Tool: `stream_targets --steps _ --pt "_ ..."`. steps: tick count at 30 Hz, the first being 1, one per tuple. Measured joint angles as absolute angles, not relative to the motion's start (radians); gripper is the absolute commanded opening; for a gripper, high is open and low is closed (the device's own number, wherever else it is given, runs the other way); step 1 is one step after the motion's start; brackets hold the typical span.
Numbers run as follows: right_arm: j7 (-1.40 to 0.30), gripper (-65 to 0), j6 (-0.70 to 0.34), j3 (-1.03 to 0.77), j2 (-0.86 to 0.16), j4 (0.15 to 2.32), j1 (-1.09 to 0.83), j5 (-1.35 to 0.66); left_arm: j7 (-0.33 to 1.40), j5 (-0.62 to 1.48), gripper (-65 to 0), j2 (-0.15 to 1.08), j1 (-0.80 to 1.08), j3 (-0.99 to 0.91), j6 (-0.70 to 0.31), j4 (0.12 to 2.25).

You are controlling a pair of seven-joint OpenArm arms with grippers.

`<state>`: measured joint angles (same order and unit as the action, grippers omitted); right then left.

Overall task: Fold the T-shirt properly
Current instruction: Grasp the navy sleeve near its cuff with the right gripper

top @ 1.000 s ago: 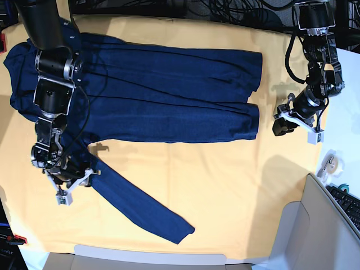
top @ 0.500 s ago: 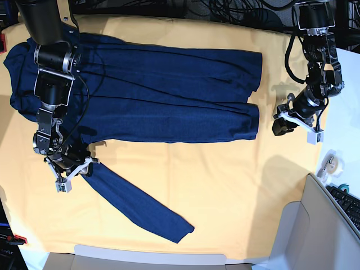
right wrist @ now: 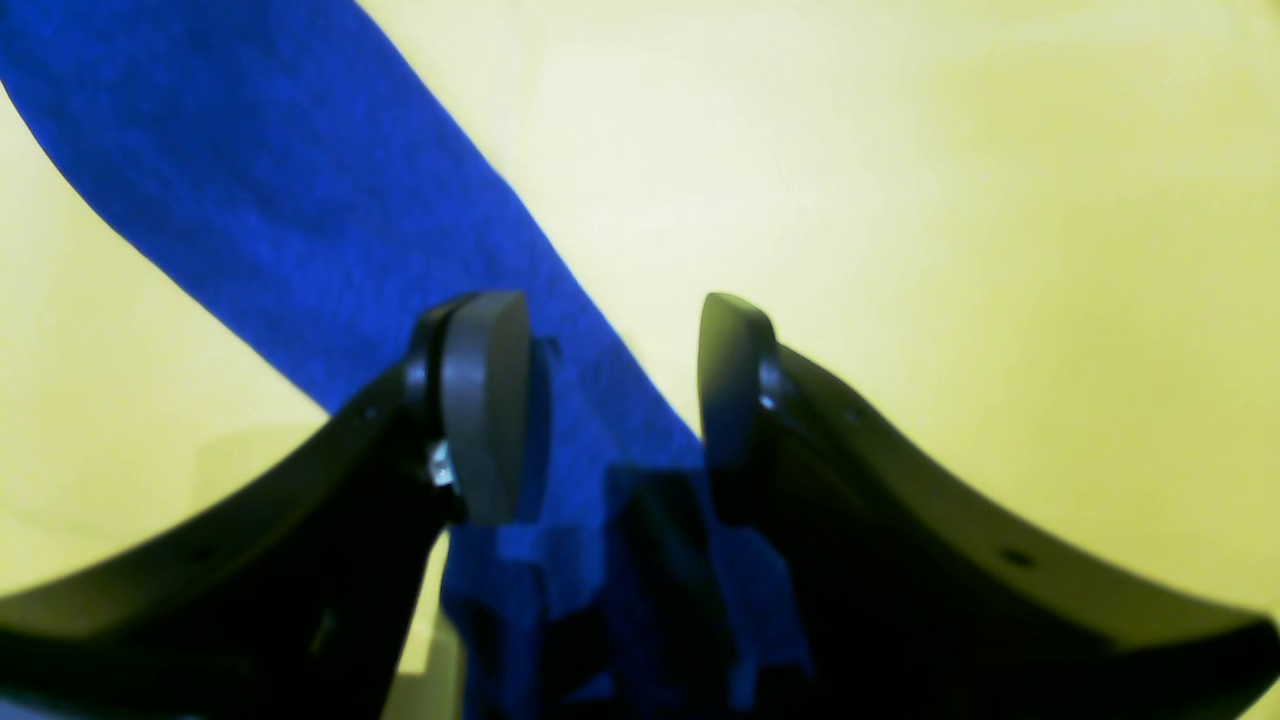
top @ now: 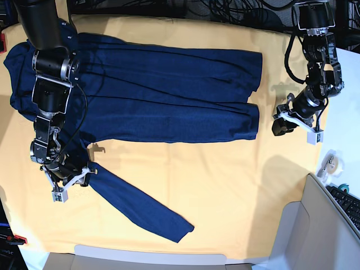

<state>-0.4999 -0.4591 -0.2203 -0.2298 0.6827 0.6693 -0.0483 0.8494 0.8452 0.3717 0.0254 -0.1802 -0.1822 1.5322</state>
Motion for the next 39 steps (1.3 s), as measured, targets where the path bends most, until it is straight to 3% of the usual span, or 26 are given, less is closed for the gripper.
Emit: stream_targets --steps 6,25,28,33,39 --pt "-0.501 -27.5 -0.459 -0.220 -0.229 0.682 0.657 -0.048 0.849 0.845 -44.8 0.372 0.025 -0.180 -0.183 1.532" --pt "-0.429 -28.0 -0.467 -0.288 -0.226 0.665 0.589 -0.060 0.849 0.845 -44.8 0.371 0.025 -0.180 -0.182 1.532" --pt "-0.410 -37.1 -0.467 -0.290 -0.226 0.644 0.594 -0.063 0.849 0.845 -44.8 0.372 0.025 -0.180 -0.182 1.532" --pt "-0.410 -63.3 -0.456 -0.294 -0.210 0.643 0.592 -0.067 0.849 0.845 -44.8 0.372 0.025 -0.180 -0.183 1.532" --pt "-0.427 -65.0 -0.454 -0.289 -0.192 0.680 0.583 -0.058 0.849 0.845 -44.8 0.356 0.025 -0.184 -0.182 1.532"
